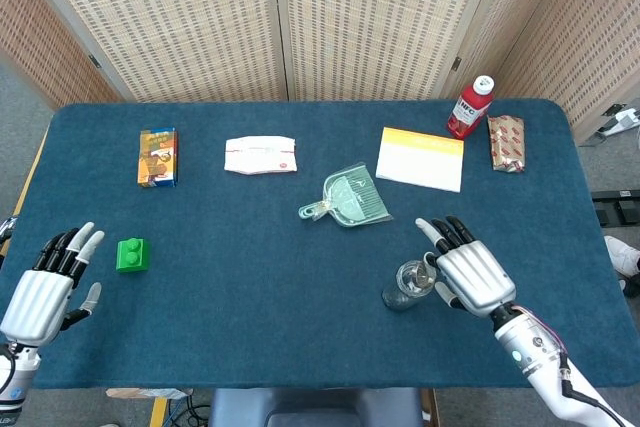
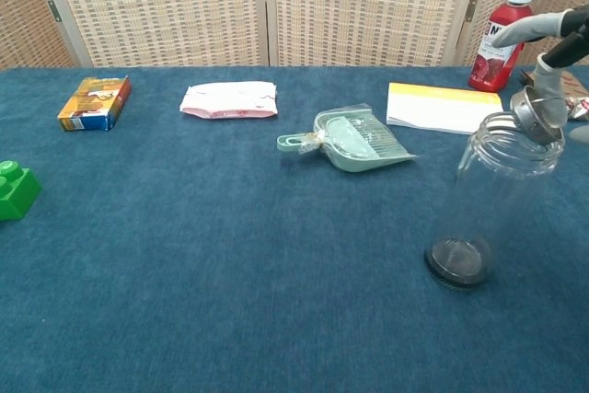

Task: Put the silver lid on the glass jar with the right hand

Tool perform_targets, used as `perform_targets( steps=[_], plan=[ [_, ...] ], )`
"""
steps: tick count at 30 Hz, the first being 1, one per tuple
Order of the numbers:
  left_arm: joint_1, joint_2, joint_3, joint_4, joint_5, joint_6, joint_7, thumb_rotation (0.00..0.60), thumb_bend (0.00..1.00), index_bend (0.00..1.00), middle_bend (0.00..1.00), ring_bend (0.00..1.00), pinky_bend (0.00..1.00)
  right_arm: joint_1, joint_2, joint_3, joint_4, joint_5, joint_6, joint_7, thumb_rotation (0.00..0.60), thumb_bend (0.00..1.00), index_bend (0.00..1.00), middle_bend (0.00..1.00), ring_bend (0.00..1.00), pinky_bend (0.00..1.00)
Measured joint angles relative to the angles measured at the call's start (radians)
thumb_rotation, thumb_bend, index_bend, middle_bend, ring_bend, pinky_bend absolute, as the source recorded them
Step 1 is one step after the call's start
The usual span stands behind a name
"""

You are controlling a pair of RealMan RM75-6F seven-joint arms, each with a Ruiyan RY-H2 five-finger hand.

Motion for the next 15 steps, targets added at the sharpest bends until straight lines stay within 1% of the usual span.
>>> perform_targets(
  steps=[15],
  plan=[
    [0.000,0.001,0.000,0.001,0.001,0.000,-0.003,0.600,0.42,0.00,0.00,0.00,0.07,0.008,-0.003,0.013,-0.002,0.007,0.002,0.003,0.600,0.38,0.52,0.00,0.00,0.00]
  ],
)
